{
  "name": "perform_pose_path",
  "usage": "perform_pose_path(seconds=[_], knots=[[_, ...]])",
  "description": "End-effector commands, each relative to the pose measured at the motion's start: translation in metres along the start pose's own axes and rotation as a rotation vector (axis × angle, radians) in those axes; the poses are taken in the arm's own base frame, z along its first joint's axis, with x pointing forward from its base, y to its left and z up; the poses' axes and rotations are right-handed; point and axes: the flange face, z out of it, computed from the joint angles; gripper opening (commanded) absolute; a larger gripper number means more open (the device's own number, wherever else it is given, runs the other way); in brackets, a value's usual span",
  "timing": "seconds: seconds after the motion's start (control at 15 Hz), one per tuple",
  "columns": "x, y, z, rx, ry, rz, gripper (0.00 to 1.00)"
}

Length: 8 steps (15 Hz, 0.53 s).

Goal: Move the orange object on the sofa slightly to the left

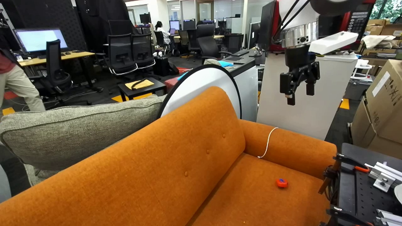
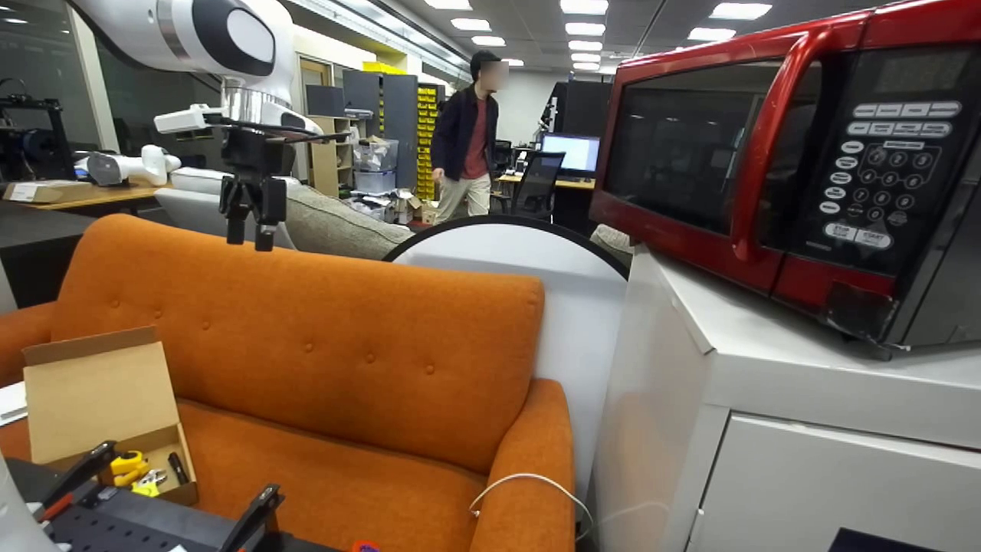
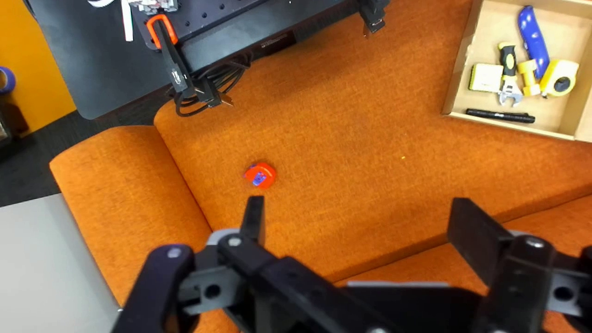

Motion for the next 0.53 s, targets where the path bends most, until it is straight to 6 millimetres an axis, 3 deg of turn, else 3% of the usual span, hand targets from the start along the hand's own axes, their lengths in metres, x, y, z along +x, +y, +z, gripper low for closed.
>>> perform_pose_path(seconds=[0.0, 0.33, 0.47], knots=[[0.010, 0.001, 0.009, 0.040, -0.034, 0.028, 1.00], [0.062, 0.012, 0.067, 0.199, -0.100, 0.168, 1.00], [0.086, 0.018, 0.103, 0.230, -0.125, 0.248, 1.00]])
